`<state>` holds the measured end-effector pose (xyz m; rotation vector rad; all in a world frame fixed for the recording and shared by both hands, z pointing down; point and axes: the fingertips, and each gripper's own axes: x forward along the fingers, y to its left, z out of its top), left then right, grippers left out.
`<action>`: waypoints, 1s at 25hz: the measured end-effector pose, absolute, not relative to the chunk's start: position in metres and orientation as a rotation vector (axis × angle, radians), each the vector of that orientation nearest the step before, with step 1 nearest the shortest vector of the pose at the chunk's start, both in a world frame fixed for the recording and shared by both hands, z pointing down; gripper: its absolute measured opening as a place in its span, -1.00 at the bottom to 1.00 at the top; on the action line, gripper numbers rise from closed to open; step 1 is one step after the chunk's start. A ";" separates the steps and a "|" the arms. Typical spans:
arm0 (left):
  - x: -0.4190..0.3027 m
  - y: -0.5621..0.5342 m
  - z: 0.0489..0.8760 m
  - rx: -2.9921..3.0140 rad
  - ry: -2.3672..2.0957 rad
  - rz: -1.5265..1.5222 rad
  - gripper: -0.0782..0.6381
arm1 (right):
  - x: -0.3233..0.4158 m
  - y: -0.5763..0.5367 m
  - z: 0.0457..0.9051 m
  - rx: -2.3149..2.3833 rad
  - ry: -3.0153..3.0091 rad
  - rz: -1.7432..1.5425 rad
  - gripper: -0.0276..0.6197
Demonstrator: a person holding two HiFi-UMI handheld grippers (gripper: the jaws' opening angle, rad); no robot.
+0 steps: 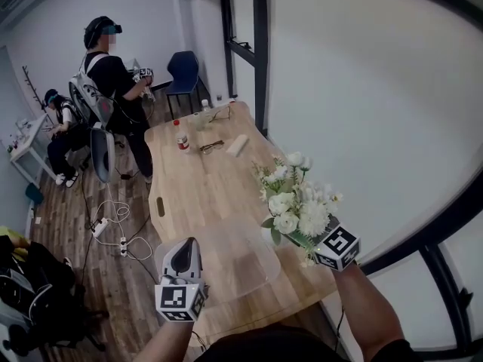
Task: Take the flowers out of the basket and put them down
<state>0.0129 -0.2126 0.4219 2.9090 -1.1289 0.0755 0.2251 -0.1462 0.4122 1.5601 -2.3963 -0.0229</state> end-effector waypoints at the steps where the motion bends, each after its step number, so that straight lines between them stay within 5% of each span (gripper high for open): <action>1: 0.017 -0.212 0.422 2.913 -1.114 0.078 -0.77 | 0.229 -0.143 0.412 1.573 -2.388 -0.019 -0.12; 25: 0.126 -0.178 0.435 3.038 -0.682 0.166 -0.77 | 0.307 -0.048 0.434 1.924 -2.140 0.077 -0.12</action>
